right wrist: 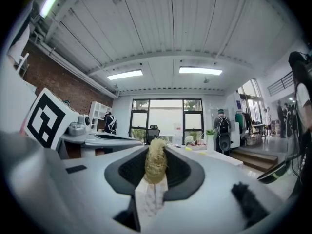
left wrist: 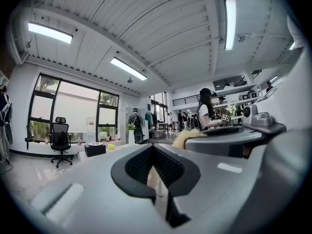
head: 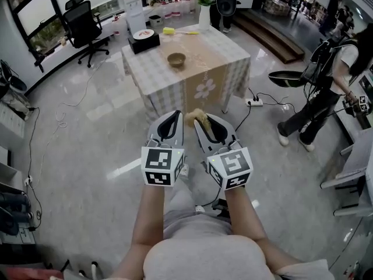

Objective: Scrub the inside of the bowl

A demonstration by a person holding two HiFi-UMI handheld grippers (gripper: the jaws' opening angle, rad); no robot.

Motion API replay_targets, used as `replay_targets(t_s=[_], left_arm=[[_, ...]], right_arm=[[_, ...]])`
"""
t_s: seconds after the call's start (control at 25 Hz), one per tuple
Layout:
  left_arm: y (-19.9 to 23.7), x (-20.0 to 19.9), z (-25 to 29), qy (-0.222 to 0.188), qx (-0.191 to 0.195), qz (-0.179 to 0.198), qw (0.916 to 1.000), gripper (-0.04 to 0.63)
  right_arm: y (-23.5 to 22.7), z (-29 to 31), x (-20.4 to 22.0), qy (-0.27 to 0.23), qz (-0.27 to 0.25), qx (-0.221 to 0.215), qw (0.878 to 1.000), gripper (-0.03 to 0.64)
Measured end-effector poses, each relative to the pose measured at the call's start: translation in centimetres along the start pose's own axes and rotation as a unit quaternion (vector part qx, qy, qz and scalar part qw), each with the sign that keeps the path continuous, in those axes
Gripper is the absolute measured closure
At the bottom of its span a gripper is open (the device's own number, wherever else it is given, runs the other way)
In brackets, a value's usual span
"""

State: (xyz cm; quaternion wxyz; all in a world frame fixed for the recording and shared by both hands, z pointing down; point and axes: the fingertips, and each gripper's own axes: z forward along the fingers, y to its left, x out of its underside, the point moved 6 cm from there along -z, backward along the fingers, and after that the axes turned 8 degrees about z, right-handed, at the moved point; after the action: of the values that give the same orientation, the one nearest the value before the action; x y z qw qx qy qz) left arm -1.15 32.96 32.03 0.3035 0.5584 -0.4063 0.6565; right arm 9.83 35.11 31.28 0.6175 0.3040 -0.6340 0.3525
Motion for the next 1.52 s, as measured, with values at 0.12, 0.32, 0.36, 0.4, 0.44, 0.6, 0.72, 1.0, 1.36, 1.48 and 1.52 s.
replay_targets(t_s=[0.12,0.32,0.36,0.4,0.44,0.6,0.72,1.0,1.36,1.48,1.52], left_arm=[[0.5,0.5,0.8,0.005,0.001,-0.003,1.0000,0.609],[2.4,0.7,2.8,0.006,-0.006,-0.007,0.9999,0.609],[2.9,0.7,3.3,0.008,-0.007,-0.005,0.9999,0.609],[3.3,0.7,3.8,0.010,-0.009,-0.002,0.9999,0.609],[3.7,0.7,4.3,0.011,-0.010,0.002,0.9999,0.609],[5.9,0.5,6.5,0.008,-0.017,-0.005,0.9998,0.609],[7.1,1.0,8.1,0.011,-0.015,-0.009,0.9998,0.609],[10.0,2.3,12.3,0.018,-0.002,-0.011,0.9998,0.607],[15.3,4.5,19.0,0.032,0.000,-0.035,0.9989,0.591],[16.5,4.9,20.7,0.034,0.007,-0.036,0.9988,0.591],[16.9,5.0,21.3,0.034,0.012,-0.035,0.9987,0.591]], right_arm=[[-0.6,0.8,-0.1,0.001,-0.001,-0.004,1.000,0.523],[-1.7,3.3,-0.2,0.004,-0.001,-0.014,1.000,0.523],[-1.9,3.9,-0.1,0.008,-0.002,-0.019,1.000,0.523],[-2.0,4.5,-0.1,0.012,-0.005,-0.024,1.000,0.523],[-2.2,5.0,-0.1,0.015,-0.009,-0.027,0.999,0.523],[-3.7,7.6,-0.7,0.012,-0.007,-0.024,1.000,0.523],[-4.4,9.6,-0.7,0.014,-0.003,-0.025,1.000,0.523],[-6.8,14.3,-0.2,0.025,0.002,-0.022,0.999,0.523],[-10.9,21.0,0.3,0.039,0.011,-0.008,0.999,0.523],[-11.9,22.8,0.1,0.032,0.009,0.000,0.999,0.523],[-12.2,23.5,0.1,0.031,0.010,0.003,0.999,0.523]])
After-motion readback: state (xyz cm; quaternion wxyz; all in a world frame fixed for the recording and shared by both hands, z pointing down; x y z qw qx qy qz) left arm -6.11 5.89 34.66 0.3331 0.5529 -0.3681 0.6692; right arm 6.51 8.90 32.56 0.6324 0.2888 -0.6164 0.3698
